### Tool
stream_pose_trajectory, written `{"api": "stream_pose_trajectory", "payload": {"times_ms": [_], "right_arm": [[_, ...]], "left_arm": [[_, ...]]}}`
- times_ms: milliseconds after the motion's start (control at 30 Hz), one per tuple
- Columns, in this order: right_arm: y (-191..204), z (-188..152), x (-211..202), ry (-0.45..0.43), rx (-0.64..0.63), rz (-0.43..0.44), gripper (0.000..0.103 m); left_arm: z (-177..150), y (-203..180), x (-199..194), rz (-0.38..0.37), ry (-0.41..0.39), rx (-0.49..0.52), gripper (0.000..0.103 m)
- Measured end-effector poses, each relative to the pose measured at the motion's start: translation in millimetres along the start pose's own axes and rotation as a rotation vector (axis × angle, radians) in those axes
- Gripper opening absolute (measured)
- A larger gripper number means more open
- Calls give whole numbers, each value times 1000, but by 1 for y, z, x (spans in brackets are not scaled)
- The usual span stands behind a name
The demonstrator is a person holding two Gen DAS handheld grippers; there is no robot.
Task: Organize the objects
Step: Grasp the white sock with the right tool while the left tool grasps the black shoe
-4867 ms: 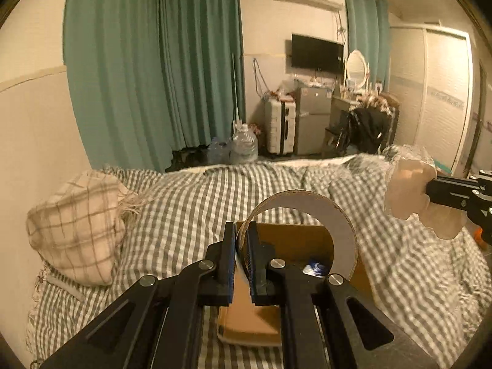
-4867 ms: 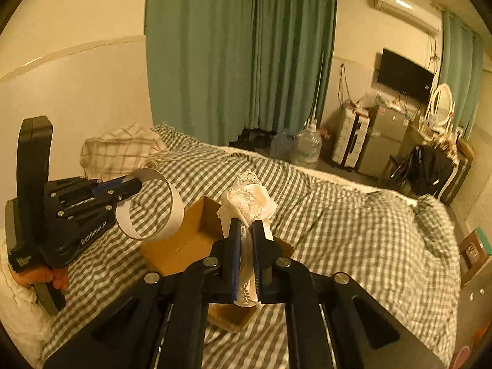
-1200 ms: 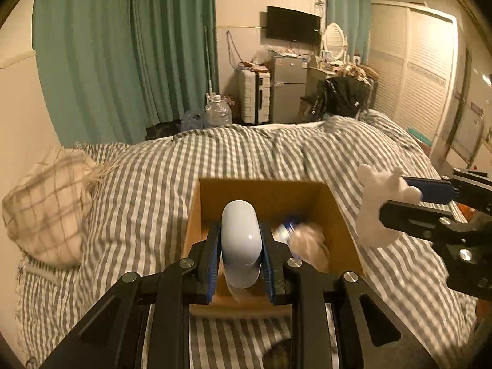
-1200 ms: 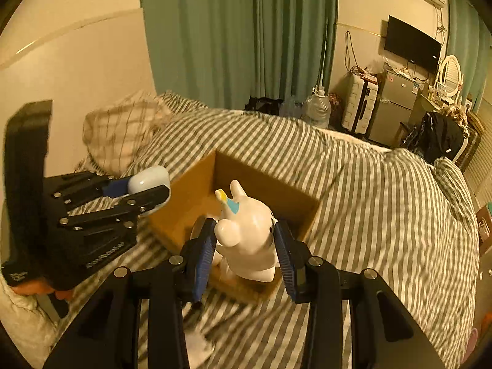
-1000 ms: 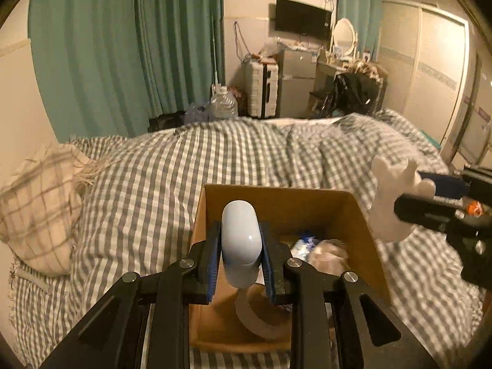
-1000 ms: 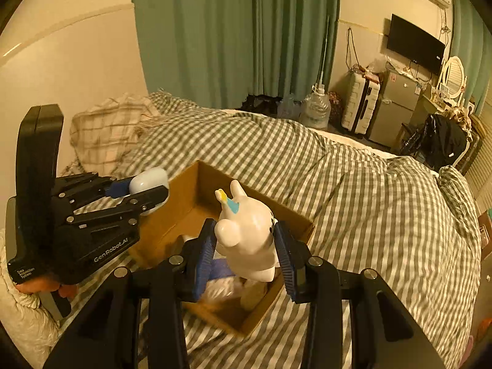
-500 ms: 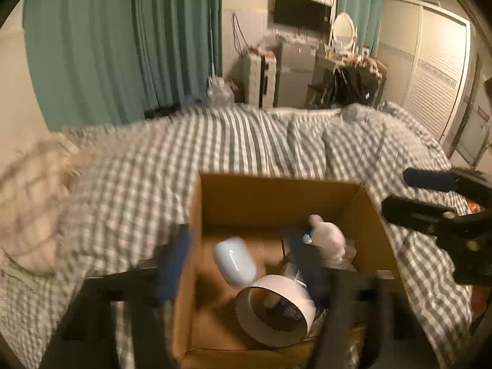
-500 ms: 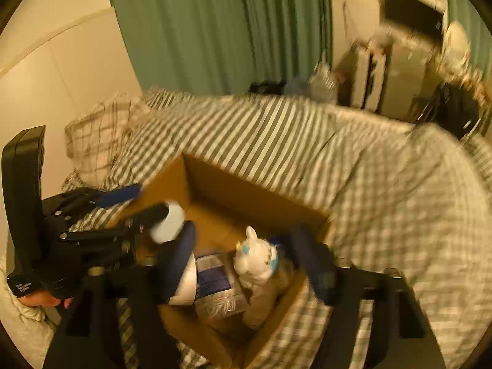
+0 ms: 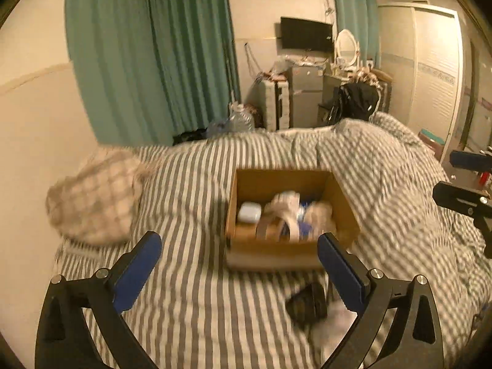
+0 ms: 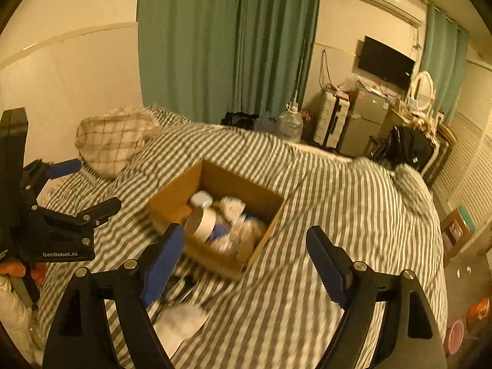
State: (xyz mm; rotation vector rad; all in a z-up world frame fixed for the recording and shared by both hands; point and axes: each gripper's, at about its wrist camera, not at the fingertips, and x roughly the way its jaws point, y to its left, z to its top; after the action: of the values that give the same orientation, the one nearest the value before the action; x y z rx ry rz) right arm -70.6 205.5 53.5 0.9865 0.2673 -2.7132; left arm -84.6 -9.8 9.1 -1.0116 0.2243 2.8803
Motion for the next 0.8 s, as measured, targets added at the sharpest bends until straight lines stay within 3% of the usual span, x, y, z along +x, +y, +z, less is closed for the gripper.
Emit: {"api": "stream_pose_trajectory", "payload": {"times_ms": [233, 300, 367, 533, 700, 733, 767, 800], "right_arm": [[56, -99, 29, 116, 17, -49, 81], [71, -122, 52, 205, 3, -6, 81], [80, -136, 71, 291, 14, 69, 81], [104, -141, 102, 358, -19, 118, 81], [103, -150, 154, 491, -13, 67, 81], [101, -151, 161, 508, 0, 79, 79], [101, -151, 162, 516, 1, 85, 61], [102, -149, 161, 517, 0, 110, 53]], "left_arm": [[-104, -8, 12, 121, 96, -100, 103], [-124, -12, 22, 124, 154, -86, 103], [-133, -6, 26, 117, 187, -94, 103], [-131, 10, 28, 130, 178, -137, 103], [-133, 21, 34, 97, 202, -174, 103], [-133, 21, 36, 94, 206, -172, 103], [-132, 20, 38, 90, 210, -166, 103], [-132, 17, 39, 83, 214, -149, 103]]}}
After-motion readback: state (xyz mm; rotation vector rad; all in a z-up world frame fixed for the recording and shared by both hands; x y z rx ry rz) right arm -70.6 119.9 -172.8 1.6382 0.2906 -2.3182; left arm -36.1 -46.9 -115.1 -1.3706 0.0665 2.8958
